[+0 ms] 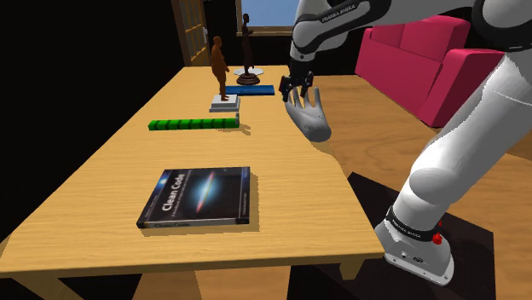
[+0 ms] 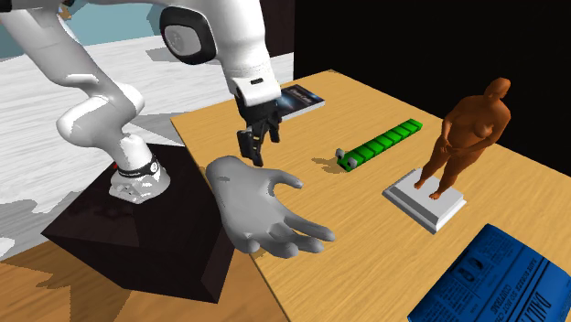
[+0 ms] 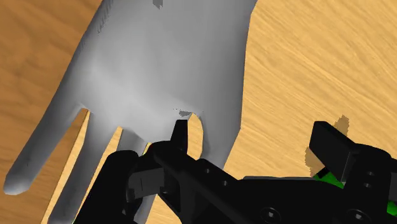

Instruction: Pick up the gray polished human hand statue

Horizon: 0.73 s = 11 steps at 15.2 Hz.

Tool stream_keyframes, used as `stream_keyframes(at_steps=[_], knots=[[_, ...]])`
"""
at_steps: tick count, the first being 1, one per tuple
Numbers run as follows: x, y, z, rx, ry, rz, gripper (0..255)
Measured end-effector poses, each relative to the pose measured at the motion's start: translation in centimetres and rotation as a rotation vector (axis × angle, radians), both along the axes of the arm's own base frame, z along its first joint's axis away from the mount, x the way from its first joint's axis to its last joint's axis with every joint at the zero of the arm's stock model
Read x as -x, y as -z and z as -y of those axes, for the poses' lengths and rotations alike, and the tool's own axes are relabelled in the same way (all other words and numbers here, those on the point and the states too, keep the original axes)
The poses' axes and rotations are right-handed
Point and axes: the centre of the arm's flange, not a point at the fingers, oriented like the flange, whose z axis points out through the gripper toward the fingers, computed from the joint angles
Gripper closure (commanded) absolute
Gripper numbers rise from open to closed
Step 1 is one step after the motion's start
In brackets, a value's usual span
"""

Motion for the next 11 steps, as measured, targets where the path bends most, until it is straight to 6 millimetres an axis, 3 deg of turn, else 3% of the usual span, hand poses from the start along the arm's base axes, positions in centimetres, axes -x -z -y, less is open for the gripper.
stream_keyframes(at_steps=[4, 11], knots=[[-3.5, 1.5, 2.8, -0.023, 0.046, 0.032, 0], [-3.8, 4.9, 3.1, -0.026, 0.052, 0.038, 0]])
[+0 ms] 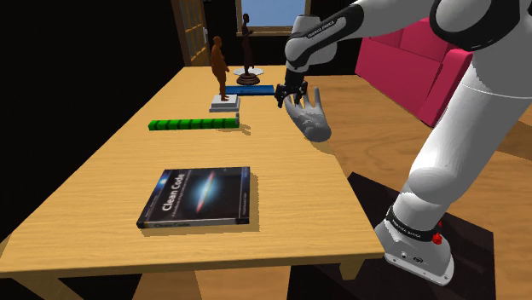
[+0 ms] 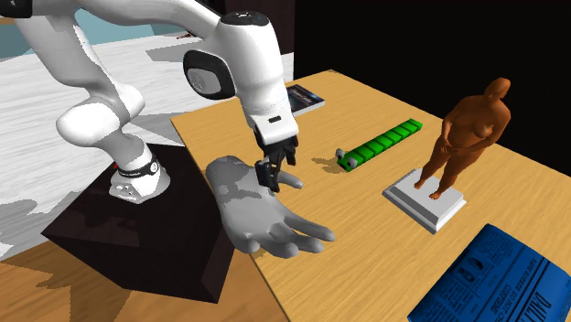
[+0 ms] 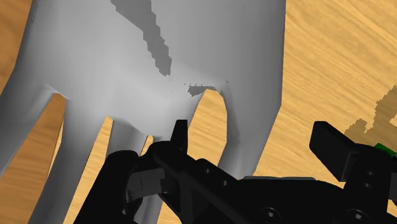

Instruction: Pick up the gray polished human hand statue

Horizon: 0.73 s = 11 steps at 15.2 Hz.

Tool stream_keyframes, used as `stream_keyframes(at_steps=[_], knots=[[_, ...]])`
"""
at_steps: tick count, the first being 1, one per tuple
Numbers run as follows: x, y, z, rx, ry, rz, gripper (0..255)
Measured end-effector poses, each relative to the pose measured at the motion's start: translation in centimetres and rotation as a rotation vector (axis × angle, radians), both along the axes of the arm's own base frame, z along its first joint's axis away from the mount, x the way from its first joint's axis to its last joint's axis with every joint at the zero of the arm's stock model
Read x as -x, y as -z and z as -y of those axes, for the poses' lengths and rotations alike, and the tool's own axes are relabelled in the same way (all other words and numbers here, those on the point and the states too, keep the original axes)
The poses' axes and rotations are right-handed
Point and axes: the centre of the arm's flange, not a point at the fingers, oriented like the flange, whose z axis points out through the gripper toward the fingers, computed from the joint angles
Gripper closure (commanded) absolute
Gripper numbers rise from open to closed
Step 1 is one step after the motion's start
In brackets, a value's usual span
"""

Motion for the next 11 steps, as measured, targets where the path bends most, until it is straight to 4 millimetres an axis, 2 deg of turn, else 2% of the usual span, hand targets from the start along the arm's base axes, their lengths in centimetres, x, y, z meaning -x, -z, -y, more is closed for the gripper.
stream_keyframes(at_steps=[1, 2, 11], knots=[[0.02, 0.25, 0.0, 0.0, 0.0, 0.0, 0], [0.02, 0.35, 0.0, 0.0, 0.0, 0.0, 255], [0.0, 0.34, -0.11, 0.0, -0.001, 0.003, 255]])
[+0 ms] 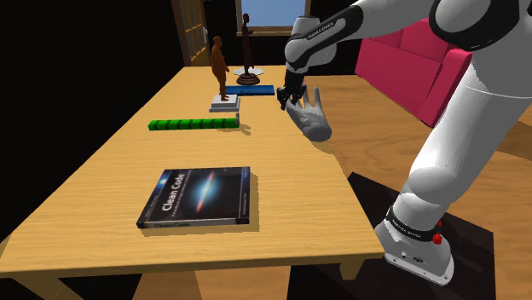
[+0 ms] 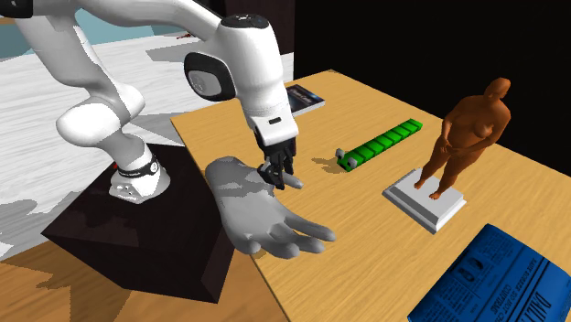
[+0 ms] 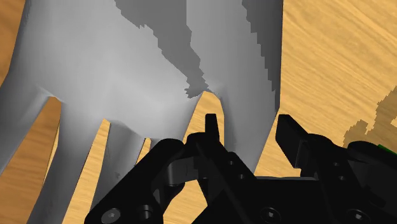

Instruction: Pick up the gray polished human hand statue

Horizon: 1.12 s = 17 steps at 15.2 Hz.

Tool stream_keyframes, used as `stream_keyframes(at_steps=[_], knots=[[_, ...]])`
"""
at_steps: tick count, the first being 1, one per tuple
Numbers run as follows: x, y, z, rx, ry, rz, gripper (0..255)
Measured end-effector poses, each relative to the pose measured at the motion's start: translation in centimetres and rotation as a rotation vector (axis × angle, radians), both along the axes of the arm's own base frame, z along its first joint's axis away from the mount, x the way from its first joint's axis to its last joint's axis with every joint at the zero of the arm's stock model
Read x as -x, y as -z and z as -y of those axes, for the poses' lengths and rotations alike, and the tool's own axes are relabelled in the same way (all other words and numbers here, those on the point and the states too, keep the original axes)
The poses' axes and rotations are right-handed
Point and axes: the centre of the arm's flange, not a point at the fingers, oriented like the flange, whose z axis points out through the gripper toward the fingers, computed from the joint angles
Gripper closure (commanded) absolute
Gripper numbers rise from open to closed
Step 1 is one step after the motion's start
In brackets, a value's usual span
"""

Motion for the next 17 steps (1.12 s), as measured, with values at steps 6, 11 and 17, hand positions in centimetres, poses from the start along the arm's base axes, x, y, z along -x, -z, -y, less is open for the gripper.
stream_keyframes(at_steps=[6, 11, 17], knots=[[0.0, -1.8, 0.2, -0.001, 0.002, -0.005, 255], [0.1, -4.6, 0.1, -0.001, 0.001, -0.005, 255], [0.1, -7.5, 0.1, -0.001, 0.001, -0.005, 255]])
